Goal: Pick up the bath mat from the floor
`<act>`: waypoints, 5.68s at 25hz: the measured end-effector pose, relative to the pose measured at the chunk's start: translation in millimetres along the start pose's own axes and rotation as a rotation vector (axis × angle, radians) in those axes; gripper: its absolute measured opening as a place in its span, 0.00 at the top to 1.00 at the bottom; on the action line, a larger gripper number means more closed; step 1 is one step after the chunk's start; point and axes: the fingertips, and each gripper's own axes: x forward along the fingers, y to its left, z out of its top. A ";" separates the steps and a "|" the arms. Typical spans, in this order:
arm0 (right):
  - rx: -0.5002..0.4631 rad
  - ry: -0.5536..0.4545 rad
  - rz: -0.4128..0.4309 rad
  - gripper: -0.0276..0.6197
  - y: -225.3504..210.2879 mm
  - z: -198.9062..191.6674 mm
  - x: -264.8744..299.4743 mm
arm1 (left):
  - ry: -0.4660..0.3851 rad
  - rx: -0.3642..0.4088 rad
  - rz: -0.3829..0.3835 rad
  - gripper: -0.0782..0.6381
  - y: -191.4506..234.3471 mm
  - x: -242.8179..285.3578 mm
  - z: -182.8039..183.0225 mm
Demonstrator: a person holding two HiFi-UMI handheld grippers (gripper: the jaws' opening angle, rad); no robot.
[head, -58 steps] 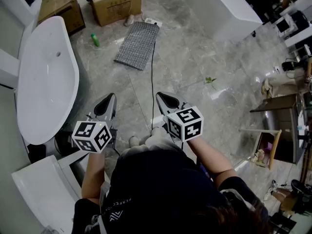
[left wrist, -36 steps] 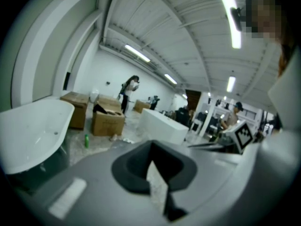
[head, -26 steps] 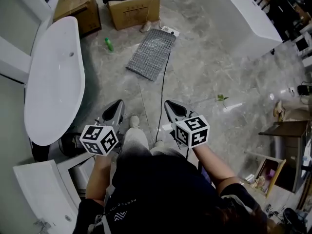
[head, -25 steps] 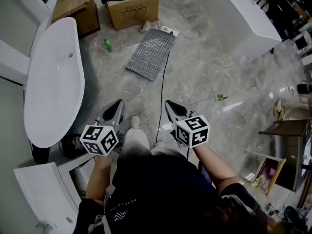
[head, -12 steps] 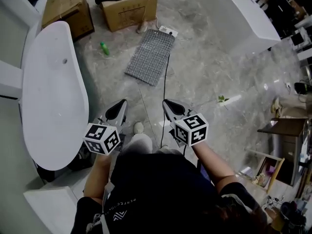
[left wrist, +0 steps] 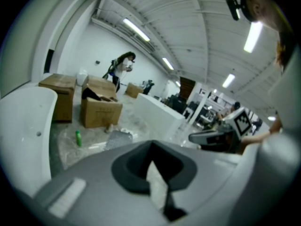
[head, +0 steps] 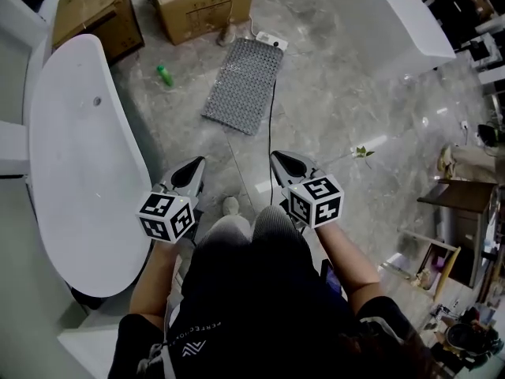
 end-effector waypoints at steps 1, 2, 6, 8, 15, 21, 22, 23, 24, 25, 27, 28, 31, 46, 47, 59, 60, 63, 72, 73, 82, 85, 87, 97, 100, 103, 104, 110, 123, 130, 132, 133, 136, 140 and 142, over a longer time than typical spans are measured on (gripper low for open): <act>0.000 0.008 -0.004 0.96 -2.4 0.6 2.9 | 0.003 -0.006 -0.005 0.88 2.5 4.5 0.0; 0.000 0.019 -0.006 0.96 -4.9 0.0 6.0 | 0.006 -0.012 -0.008 0.88 4.0 9.3 -0.5; -0.023 0.061 0.015 0.96 -21.1 -1.4 23.5 | 0.007 -0.014 0.002 0.88 6.7 36.3 0.4; -0.042 0.071 0.031 0.96 -31.9 -1.3 35.3 | 0.008 -0.009 0.028 0.88 10.6 51.0 2.5; -0.071 0.098 0.092 0.96 -71.6 17.2 67.9 | 0.051 -0.008 0.070 0.88 15.6 101.8 18.3; -0.106 0.117 0.154 0.96 -105.0 23.2 103.1 | 0.074 0.003 0.078 0.88 24.4 154.2 29.9; -0.105 0.122 0.160 0.96 -110.3 21.9 107.1 | 0.069 0.014 0.083 0.88 24.7 160.6 31.3; -0.103 0.127 0.164 0.96 -115.0 20.0 110.7 | 0.064 0.023 0.091 0.88 26.0 165.6 32.0; -0.103 0.131 0.165 0.96 -119.0 18.6 114.6 | 0.061 0.028 0.101 0.88 28.8 169.6 32.4; -0.105 0.134 0.166 0.96 -122.1 18.2 118.9 | 0.059 0.029 0.114 0.88 33.2 172.8 32.7; -0.110 0.142 0.170 0.96 -126.5 17.3 127.3 | 0.061 0.029 0.151 0.88 45.8 178.1 33.0; -0.112 0.147 0.173 0.96 -128.7 15.6 131.3 | 0.064 0.035 0.170 0.88 52.5 181.2 32.6; -0.106 0.158 0.168 0.96 -138.9 7.7 145.0 | 0.091 0.065 0.179 0.88 69.3 196.6 28.2; -0.131 0.186 0.092 0.96 -153.2 -22.4 253.3 | 0.292 0.081 0.095 0.88 143.6 260.9 -31.0; -0.129 0.193 0.087 0.96 -156.5 -26.2 260.2 | 0.312 0.081 0.089 0.88 148.0 266.3 -36.2; -0.118 0.296 0.061 0.93 -181.6 -98.1 338.2 | 0.404 0.090 0.045 0.88 185.7 319.2 -95.9; -0.122 0.305 0.067 0.93 -182.0 -104.4 345.0 | 0.409 0.088 0.046 0.88 190.3 321.8 -103.0; -0.136 0.327 0.079 0.92 -184.7 -123.6 365.3 | 0.411 0.075 0.055 0.88 205.0 326.8 -121.2; -0.154 0.388 0.073 0.85 -202.3 -178.7 416.8 | 0.438 0.052 0.080 0.88 236.6 342.2 -180.2; -0.152 0.397 0.070 0.84 -204.2 -185.9 421.2 | 0.441 0.048 0.085 0.88 239.6 343.9 -186.6; -0.223 0.461 0.082 0.78 -223.1 -243.9 479.7 | 0.447 -0.011 0.152 0.87 269.6 364.9 -244.4; -0.262 0.483 0.110 0.78 -220.0 -265.2 498.8 | 0.439 -0.020 0.169 0.87 283.4 373.6 -258.4; -0.280 0.495 0.125 0.78 -217.8 -278.8 510.5 | 0.429 -0.020 0.184 0.87 295.8 379.3 -264.9; -0.356 0.533 0.148 0.77 -223.0 -345.1 563.3 | 0.429 0.051 0.264 0.87 368.4 395.2 -310.2; -0.376 0.548 0.144 0.77 -227.0 -364.2 576.7 | 0.429 0.050 0.275 0.87 381.2 402.1 -324.1; -0.389 0.568 0.137 0.77 -230.4 -380.7 592.1 | 0.438 0.063 0.264 0.87 389.5 409.5 -337.8; -0.392 0.574 0.136 0.77 -231.0 -386.0 597.0 | 0.440 0.068 0.261 0.87 392.0 412.0 -341.9; -0.441 0.596 0.139 0.78 -232.5 -413.7 617.1 | 0.431 0.088 0.257 0.87 407.6 427.0 -358.9; -0.540 0.684 0.101 0.78 -248.7 -454.1 644.1 | 0.416 0.059 0.287 0.87 433.3 433.9 -386.4; -0.698 0.693 0.052 0.87 -254.7 -456.6 647.1 | 0.411 0.059 0.305 0.87 440.8 431.3 -387.0; -0.689 0.688 0.044 0.89 -254.1 -453.8 646.1 | 0.411 0.055 0.309 0.87 440.7 428.7 -385.8; -0.680 0.685 0.043 0.91 -253.3 -451.9 645.2 | 0.413 0.054 0.311 0.87 440.3 426.6 -384.7; -0.668 0.680 0.045 0.92 -253.5 -445.1 640.2 | 0.413 0.061 0.307 0.87 435.6 423.3 -377.5; -0.642 0.675 0.047 0.93 -252.9 -429.2 632.2 | 0.416 0.064 0.306 0.87 431.9 420.2 -367.0; -0.627 0.669 0.049 0.93 -252.8 -417.9 626.3 | 0.417 0.066 0.307 0.87 429.7 418.1 -359.9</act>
